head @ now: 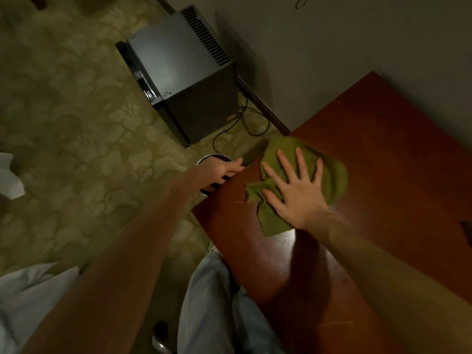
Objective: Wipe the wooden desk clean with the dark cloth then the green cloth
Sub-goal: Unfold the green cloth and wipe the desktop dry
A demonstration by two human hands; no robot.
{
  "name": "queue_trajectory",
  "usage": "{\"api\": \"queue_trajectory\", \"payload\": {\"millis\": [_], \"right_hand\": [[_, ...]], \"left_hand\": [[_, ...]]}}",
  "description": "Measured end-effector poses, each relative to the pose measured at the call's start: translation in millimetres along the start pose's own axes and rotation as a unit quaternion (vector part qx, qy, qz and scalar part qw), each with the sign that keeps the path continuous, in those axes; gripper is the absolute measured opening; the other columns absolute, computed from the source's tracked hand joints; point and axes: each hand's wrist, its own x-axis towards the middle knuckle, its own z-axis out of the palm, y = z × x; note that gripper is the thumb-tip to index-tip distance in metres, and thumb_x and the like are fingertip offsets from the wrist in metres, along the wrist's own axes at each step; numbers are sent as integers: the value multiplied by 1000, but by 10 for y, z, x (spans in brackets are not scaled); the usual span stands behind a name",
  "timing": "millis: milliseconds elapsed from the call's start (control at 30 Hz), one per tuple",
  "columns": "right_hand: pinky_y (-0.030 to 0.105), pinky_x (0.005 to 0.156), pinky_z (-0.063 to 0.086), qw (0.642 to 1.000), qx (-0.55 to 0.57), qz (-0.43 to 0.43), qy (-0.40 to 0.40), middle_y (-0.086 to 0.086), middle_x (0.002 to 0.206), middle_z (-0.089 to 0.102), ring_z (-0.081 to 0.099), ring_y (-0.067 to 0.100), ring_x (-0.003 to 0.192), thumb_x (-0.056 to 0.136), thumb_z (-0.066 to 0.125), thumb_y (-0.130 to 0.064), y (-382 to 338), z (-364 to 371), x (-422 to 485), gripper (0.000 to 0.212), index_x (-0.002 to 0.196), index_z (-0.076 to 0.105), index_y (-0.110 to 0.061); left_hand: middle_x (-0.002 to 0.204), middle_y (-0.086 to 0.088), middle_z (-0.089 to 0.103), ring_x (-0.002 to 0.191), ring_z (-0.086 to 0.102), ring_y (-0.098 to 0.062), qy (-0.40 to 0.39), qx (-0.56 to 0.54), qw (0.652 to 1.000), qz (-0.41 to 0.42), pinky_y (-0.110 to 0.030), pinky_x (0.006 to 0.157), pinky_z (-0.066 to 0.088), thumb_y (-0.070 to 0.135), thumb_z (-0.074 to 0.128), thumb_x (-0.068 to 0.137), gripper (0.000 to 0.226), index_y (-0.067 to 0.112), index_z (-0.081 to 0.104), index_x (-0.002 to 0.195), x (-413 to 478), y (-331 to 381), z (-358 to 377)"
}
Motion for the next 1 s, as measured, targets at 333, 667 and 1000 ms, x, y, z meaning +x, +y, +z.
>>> {"api": "queue_trajectory", "payload": {"millis": [333,667,1000], "right_hand": [[73,121,-3,962,-16,-271,-21,1,169,31,9,37,160,98,42,-63,-1432,199,-76,67,161,32,-43],[55,128,16,994,103,-47,-14,-6,175,-13,-28,22,158,106,14,-68,248,56,-373,66,166,4,-42],[88,111,9,997,45,-34,-60,18,172,-15,-32,54,149,105,26,-65,-1554,349,-798,73,166,-4,-38]], "left_hand": [[155,-2,56,149,42,-17,-26,-67,997,-14,-48,128,10,76,28,102,65,38,70,134,-167,-57,-28],[151,-1,61,144,50,-27,9,-50,998,-46,-49,125,30,60,43,106,54,28,66,142,-164,54,71],[148,-22,57,142,47,-46,86,-62,994,-31,-59,120,34,44,65,101,45,6,75,122,-76,181,156]]}}
